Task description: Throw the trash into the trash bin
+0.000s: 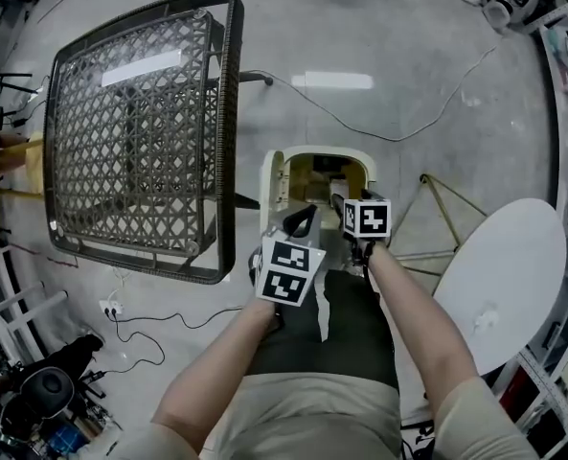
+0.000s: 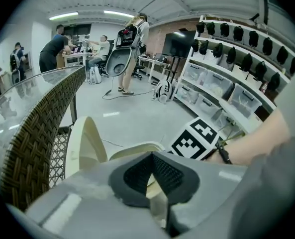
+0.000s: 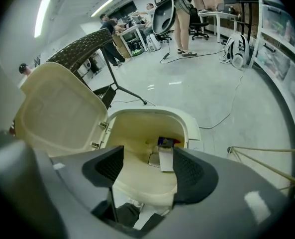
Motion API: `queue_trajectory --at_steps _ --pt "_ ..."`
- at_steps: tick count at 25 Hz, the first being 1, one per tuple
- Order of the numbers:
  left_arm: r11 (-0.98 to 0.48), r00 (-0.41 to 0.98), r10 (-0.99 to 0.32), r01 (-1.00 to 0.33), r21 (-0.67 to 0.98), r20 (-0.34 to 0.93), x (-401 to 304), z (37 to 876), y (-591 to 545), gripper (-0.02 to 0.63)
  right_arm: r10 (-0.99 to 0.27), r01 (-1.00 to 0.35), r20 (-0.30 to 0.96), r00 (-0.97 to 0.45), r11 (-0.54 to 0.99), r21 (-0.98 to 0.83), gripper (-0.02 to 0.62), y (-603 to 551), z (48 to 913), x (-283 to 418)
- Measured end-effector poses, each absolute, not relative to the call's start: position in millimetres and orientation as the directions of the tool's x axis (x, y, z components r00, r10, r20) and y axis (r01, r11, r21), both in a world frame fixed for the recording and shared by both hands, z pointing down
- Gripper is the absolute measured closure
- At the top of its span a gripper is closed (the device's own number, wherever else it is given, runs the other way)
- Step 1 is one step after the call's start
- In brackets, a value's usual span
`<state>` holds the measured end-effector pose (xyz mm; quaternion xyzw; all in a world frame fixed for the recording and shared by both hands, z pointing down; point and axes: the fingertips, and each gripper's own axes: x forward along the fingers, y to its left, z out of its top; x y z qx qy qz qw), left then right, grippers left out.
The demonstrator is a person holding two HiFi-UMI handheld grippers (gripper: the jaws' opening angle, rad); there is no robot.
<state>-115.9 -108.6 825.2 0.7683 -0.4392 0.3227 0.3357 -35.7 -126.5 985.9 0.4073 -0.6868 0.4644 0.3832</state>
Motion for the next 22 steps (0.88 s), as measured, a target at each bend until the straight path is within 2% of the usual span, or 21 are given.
queue_trajectory --at_steps 3,6,14,22 --pt "-0.384 0.407 -0.448 -0.892 0.24 0.796 -115 828 -107 0.604 -0.22 -0.915 0.9 -0.377 0.241 -0.325 0.296 -128 979 -33" --pt "-0.389 0.409 -0.447 -0.89 0.238 0.796 -117 820 -107 0.603 -0.249 -0.907 0.886 -0.39 0.268 -0.324 0.356 -131 956 -34" --pt "-0.448 0.42 -0.514 -0.875 0.184 0.748 -122 743 -136 0.603 -0.398 -0.886 0.798 -0.453 0.304 -0.351 0.469 -153 831 -26" --pt "-0.516 0.438 -0.604 -0.851 0.092 0.666 -120 626 -160 0.603 -0.572 -0.876 0.664 -0.482 0.285 -0.39 0.503 -168 671 3"
